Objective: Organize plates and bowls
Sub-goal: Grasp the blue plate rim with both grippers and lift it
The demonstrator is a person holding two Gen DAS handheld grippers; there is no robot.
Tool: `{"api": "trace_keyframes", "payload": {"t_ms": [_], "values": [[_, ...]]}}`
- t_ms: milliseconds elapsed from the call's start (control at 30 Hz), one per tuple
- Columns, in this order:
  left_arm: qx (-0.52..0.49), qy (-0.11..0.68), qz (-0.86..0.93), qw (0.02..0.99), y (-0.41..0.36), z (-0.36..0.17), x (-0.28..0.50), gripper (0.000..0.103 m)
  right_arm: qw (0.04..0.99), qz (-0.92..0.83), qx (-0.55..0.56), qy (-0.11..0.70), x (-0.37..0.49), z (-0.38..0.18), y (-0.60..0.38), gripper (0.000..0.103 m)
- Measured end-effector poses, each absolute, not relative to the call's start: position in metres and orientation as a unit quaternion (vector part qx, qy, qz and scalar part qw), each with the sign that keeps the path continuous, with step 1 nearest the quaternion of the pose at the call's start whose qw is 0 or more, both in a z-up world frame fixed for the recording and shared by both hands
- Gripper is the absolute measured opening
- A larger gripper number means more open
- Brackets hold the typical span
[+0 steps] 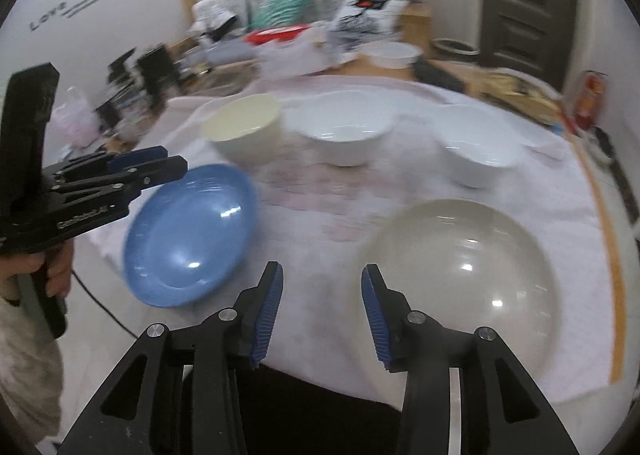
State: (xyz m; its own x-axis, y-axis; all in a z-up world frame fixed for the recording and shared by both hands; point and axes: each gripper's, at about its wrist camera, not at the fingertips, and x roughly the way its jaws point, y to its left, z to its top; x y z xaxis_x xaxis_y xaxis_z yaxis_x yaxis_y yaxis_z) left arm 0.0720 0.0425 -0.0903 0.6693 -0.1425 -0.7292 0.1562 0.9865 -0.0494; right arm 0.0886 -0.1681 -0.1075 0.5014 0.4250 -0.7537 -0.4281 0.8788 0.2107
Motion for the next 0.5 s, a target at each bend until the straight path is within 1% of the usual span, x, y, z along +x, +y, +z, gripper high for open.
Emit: {"api": "trace_keyframes", "payload": {"t_ms": [267, 367, 500], "values": [[-0.057, 0.417, -0.012, 0.907, 0.13, -0.125, 0.058, 0.036, 0.831, 0.283, -0.009, 0.479, 0.107, -0.134, -0.106, 0.036], [-0.075, 0.427, -0.007, 0.901, 0.146, -0.139, 0.055, 0.036, 0.82, 0.286, -0.012, 0.495, 0.112, -0.146, -0.091, 0.036], [-0.083, 0.438, -0.012, 0.895, 0.149, -0.152, 0.054, 0.036, 0.814, 0.284, -0.021, 0.506, 0.117, -0.158, -0.082, 0.036]]}}
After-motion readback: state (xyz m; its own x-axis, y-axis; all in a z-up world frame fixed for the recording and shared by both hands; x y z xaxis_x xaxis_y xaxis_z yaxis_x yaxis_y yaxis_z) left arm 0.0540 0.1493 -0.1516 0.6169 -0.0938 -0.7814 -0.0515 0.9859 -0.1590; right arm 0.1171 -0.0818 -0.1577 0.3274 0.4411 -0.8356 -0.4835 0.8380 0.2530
